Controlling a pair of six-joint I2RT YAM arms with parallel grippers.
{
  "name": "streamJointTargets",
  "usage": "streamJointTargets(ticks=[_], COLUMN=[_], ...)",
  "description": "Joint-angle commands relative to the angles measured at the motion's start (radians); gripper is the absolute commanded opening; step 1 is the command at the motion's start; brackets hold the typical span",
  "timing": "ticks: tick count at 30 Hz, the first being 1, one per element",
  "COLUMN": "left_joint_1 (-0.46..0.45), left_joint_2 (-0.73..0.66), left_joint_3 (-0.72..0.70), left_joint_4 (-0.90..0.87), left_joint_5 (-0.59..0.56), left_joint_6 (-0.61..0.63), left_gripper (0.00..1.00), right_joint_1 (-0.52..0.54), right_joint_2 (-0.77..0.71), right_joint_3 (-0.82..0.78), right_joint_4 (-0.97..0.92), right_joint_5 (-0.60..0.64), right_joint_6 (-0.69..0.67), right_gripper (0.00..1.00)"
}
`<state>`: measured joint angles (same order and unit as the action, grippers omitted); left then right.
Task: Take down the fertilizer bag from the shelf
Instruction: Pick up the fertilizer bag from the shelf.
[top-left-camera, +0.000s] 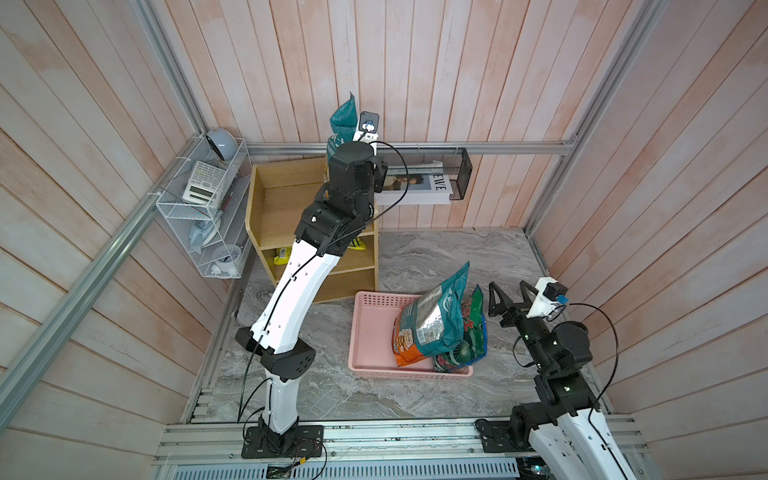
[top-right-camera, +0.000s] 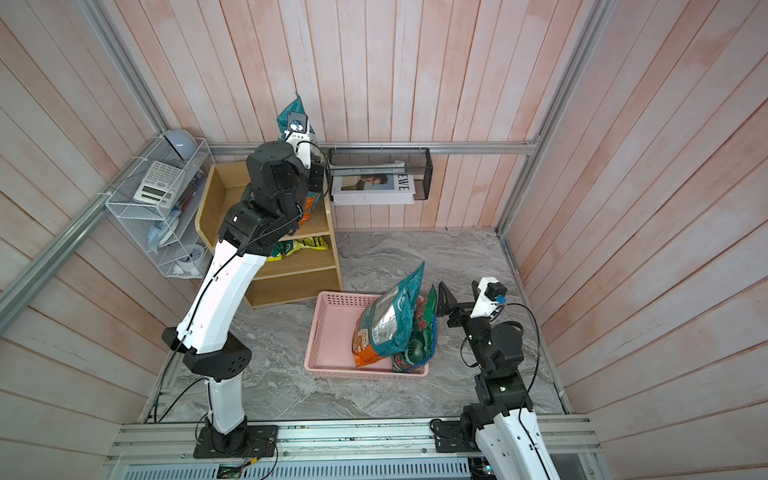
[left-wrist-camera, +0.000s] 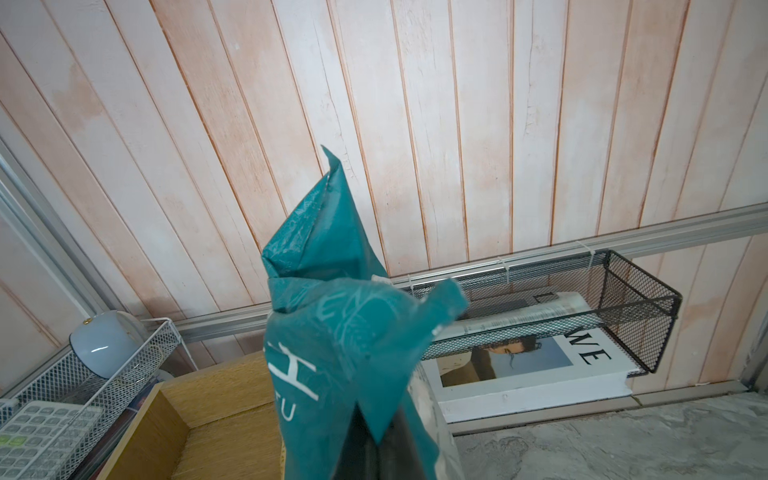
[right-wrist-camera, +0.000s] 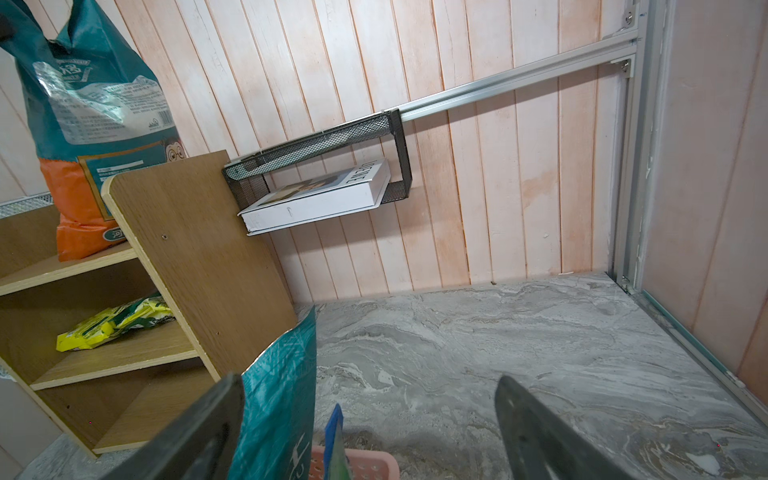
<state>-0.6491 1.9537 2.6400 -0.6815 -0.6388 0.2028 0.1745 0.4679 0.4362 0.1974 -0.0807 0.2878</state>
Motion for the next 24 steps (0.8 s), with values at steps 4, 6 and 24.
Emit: streamJointTargets(ticks=[4, 6, 24], left_joint_1=[-0.068, -0.123, -0.475], left_joint_2=[-0.109, -0.113, -0.424], left_joint_3=[-0.081, -0.086, -0.454], left_joint_4=[0.001, -0.013, -0.029], left_joint_5=[-0.113, -0.226, -0.595], left_joint_6=[0.008, 0.048, -0.106], left_gripper=[0.0, 0.0, 0.0], right_joint_1=[0.002, 0.002, 0.002], right_joint_2=[-0.002, -0.001, 0.009], right_joint_3=[-0.016, -0.017, -0.018], right_joint_4=[0.031, 0.033, 0.039], right_joint_5=[-0.014, -0.016, -0.025], right_joint_6=[0.006, 0.008, 0.012], right_gripper=[0.98, 0.98, 0.98])
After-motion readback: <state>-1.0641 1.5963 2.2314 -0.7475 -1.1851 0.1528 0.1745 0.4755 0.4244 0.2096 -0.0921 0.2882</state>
